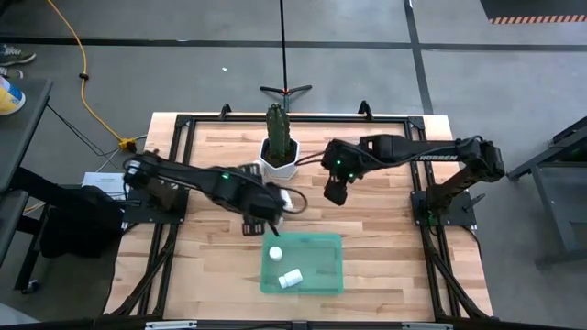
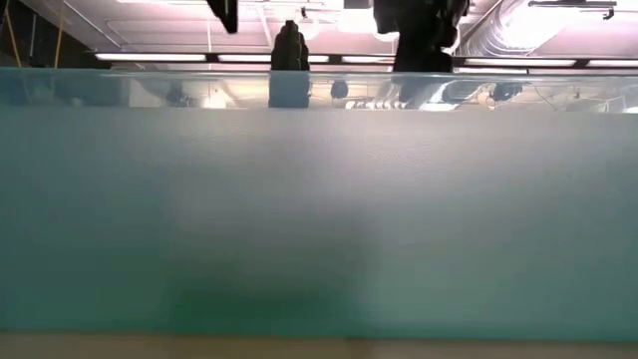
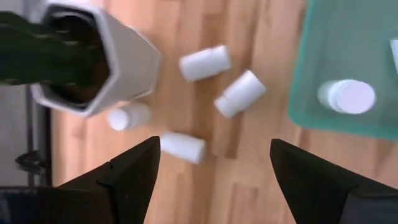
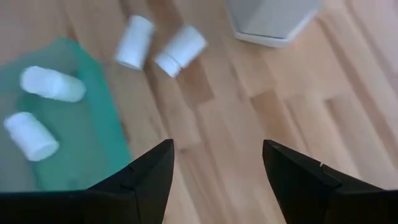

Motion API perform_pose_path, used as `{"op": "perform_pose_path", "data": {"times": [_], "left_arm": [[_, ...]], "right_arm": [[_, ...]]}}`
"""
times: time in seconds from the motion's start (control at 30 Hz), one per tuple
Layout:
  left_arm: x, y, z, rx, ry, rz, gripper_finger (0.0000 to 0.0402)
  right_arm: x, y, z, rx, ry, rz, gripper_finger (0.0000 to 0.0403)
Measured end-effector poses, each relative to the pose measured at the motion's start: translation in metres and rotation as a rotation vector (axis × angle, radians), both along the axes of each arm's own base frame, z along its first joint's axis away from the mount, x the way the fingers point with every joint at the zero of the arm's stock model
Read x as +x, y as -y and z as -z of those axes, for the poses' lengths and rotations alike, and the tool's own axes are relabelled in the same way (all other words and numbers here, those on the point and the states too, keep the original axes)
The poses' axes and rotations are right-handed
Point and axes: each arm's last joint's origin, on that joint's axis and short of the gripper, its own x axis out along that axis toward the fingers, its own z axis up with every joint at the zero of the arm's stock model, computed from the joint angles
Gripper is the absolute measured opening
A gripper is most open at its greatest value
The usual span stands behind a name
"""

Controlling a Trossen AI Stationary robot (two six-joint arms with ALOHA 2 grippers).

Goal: Pick and place pill bottles into a basket
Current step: Put the white pill bottle into the green bin

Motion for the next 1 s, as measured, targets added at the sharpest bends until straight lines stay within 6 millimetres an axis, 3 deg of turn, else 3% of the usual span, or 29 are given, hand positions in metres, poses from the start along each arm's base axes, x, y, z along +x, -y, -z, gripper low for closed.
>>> {"op": "perform_pose_path", "data": {"times": [0.27,0.47,0.77,1.0], "left_arm": [[-0.060,-0.019,-0.042,0.011,0.173,-0.062,0.0337],[-0.103,-0.032,-0.058,-0.003,0.266,-0.088,0.0337],[-0.153,-0.047,-0.062,-0.018,0.338,-0.088,0.0337],[-0.177,-0.054,-0.056,-0.005,0.360,-0.089,0.0337]], "right_arm": [[0.022,-0.006,0.013,0.049,0.161,0.077,0.0236],[0.048,-0.005,0.037,0.131,0.203,0.092,0.0236],[0.080,-0.004,0.071,0.216,0.240,0.162,0.0236],[0.091,-0.003,0.095,0.258,0.209,0.242,0.0236]]}}
